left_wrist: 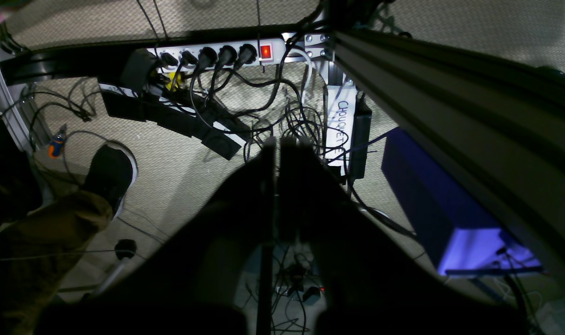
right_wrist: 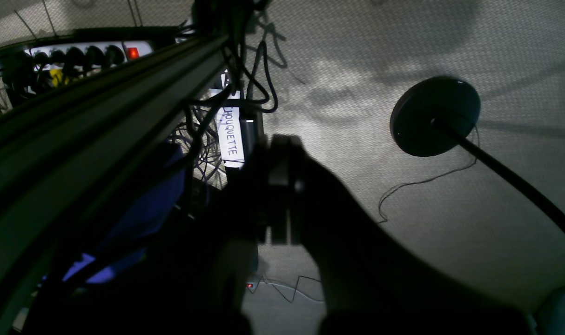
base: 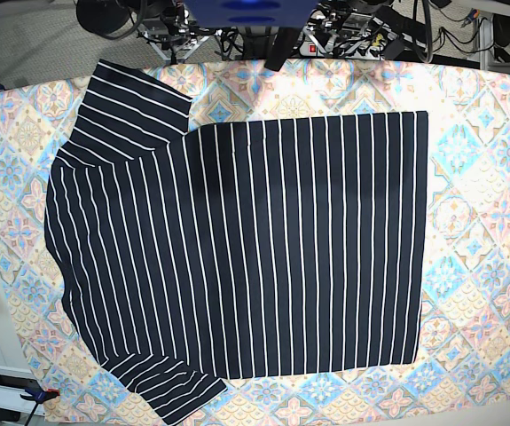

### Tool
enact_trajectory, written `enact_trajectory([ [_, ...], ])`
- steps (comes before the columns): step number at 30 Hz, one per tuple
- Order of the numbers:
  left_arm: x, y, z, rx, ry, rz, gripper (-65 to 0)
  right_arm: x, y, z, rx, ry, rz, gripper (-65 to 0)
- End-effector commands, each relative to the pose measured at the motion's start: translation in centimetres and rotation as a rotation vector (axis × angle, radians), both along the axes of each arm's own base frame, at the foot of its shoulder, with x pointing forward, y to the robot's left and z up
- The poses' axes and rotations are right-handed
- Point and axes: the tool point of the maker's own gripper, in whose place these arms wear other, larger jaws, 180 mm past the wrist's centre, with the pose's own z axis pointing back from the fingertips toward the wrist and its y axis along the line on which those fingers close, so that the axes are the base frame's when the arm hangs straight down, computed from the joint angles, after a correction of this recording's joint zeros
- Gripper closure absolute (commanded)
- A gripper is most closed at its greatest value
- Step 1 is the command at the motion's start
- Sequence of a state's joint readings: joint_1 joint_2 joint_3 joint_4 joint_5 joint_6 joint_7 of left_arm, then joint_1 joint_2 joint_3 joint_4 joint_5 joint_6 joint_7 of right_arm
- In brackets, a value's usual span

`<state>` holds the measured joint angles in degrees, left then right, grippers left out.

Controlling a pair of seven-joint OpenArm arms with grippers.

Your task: Fold the T-shirt properly

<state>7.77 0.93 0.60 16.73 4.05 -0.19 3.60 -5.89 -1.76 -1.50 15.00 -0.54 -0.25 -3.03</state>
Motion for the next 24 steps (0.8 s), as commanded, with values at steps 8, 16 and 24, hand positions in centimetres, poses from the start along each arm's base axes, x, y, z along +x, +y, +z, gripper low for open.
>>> enact_trajectory([
  [8,-1.1,0.3,0.0,0.007,0.01,-0.002,-0.1,-2.2,-1.4,0.0,-0.02,0.026,0.0,0.0],
  [16,-4.5,3.3,0.1,0.052,0.06,-0.007,-0.1,-7.0,-3.3,0.2,-0.049,0.096,0.007,0.0],
  [24,-8.1,4.6,0.9,0.072,0.08,-0.022,-0.1,-11.0,-5.0,0.7,-0.075,0.15,0.014,0.0],
])
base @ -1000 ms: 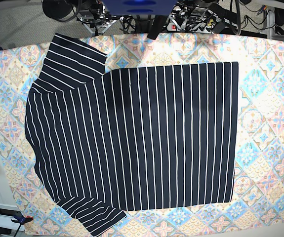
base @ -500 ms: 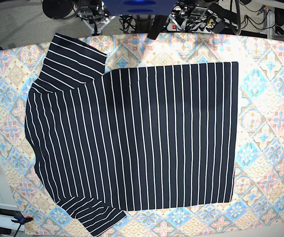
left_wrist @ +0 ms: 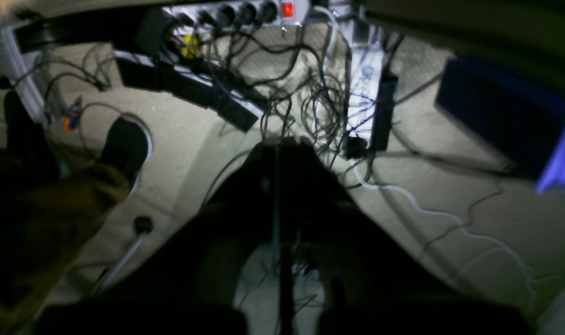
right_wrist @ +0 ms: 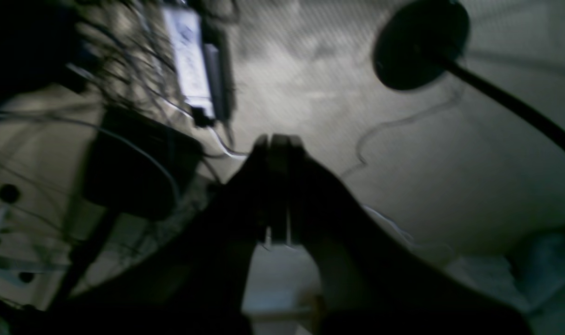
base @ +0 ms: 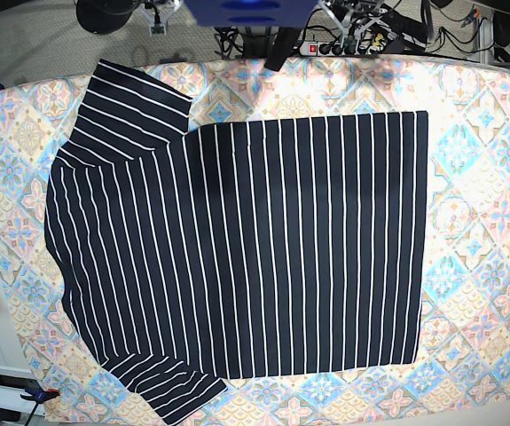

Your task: Fold the T-shirt properly

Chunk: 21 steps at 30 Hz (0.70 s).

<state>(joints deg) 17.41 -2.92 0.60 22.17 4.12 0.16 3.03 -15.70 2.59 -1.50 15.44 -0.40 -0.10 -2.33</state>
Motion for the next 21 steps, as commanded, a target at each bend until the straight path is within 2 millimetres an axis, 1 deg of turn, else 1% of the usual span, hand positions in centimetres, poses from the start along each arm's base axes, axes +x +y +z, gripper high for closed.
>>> enact_trajectory([
  [1,-1.4,0.3,0.2,0.003,0.022,-0.004,-0.1,-0.5,-0.7,0.2,-0.011,-0.006,0.005,0.0],
  [7,-4.3,0.1,1.1,0.0,0.032,-0.011,0.0,-2.9,-1.4,0.7,-0.02,0.002,0.012,0.0],
  [9,-5.0,0.1,1.6,-0.001,0.026,-0.014,0.0,-3.5,-2.4,1.0,-0.035,-0.007,0.019,0.0],
  [11,-5.3,0.2,2.2,-0.001,0.007,-0.02,0.0,-4.4,-2.5,1.3,-0.037,-0.015,0.022,0.0],
  [12,-5.4,0.8,2.6,0.007,-0.002,-0.026,0.0,-4.8,-2.7,1.4,-0.04,-0.019,0.025,0.0],
  [13,-5.4,1.4,3.0,0.015,-0.014,-0.032,0.0,-5.2,-3.5,1.7,-0.051,-0.025,0.031,0.0],
  [14,-5.5,1.5,3.4,0.014,-0.024,-0.042,0.0,-5.6,-3.8,1.9,-0.055,-0.032,0.035,0.0],
  [15,-5.4,1.1,3.7,0.005,-0.037,-0.063,0.0,-6.0,-4.0,2.1,-0.058,-0.038,0.038,0.0],
  [16,-5.4,1.3,4.1,0.004,-0.045,-0.087,0.0,-5.9,-4.2,2.2,-0.061,-0.051,0.042,0.0],
  [18,-5.2,1.5,4.9,-0.003,-0.066,-0.133,0.0,-6.0,-5.6,2.8,-0.081,-0.072,0.061,0.0],
  [21,-5.3,2.0,5.8,-0.002,-0.085,-0.158,0.0,-5.3,-6.5,3.8,-0.097,-0.126,0.073,0.0],
])
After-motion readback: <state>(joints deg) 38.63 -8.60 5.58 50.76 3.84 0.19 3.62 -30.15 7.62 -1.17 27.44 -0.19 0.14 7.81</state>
